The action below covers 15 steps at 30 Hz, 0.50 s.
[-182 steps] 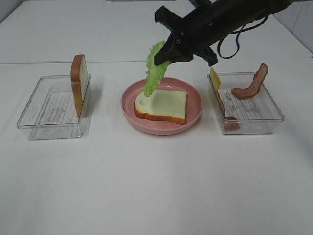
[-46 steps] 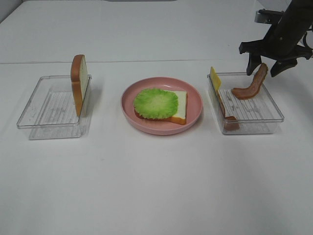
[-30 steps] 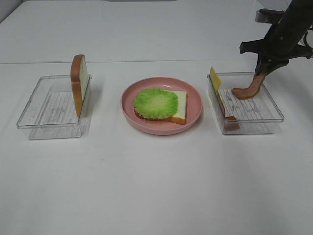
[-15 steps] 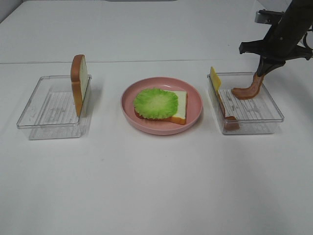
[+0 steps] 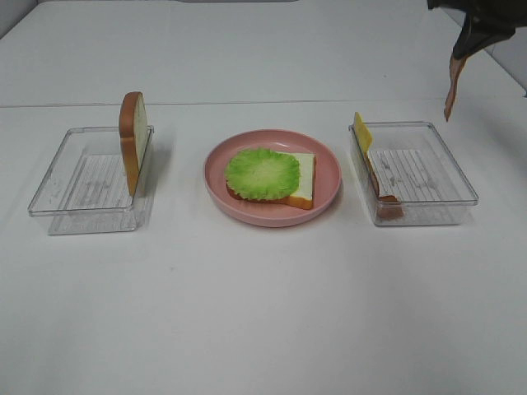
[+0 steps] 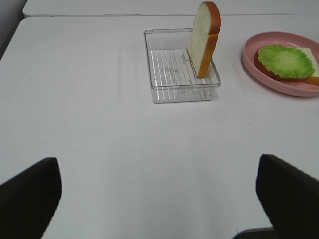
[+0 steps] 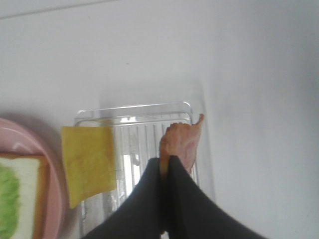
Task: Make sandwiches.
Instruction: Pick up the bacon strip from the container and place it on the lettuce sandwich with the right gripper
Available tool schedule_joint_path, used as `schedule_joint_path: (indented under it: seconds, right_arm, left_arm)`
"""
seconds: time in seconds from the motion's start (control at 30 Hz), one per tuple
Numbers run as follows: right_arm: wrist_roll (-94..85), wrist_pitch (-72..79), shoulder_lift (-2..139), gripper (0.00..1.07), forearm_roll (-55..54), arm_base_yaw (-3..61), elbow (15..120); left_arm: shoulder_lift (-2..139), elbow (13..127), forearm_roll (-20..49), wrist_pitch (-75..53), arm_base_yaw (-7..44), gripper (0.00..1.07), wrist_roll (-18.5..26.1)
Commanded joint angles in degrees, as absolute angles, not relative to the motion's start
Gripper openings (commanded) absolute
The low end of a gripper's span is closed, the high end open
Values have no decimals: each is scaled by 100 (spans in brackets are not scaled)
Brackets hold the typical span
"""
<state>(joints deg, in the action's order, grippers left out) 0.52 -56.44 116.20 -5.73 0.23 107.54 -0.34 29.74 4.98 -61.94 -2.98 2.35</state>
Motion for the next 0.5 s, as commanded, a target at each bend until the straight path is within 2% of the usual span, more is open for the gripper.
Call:
schedule_joint_path:
  seconds: [0.03, 0.2, 0.27, 0.37, 0.43, 0.5]
  right_arm:
    - [-160, -5793, 11264, 0, -900, 11, 10754]
    - [-493, -5993, 10863, 0, -1581, 23, 10754]
    - [-779, -6005, 10697, 0, -2194, 281, 10743]
    - [-773, -5993, 10697, 0, -2212, 367, 10743]
    - [-722, -5867, 10817, 0, -2223, 888, 10674]
    - [-705, -5850, 10863, 0, -2223, 1008, 10674]
  left_arm:
    - [-143, 2956, 573, -6136, -286, 98, 206]
    - [-143, 2956, 579, -6136, -286, 98, 206]
    - [-143, 2956, 579, -6136, -286, 98, 206]
    - [-143, 2956, 584, -6136, -286, 98, 206]
    - [-143, 2956, 590, -6136, -286, 98, 206]
    - [-143, 2956, 590, -6136, -286, 98, 206]
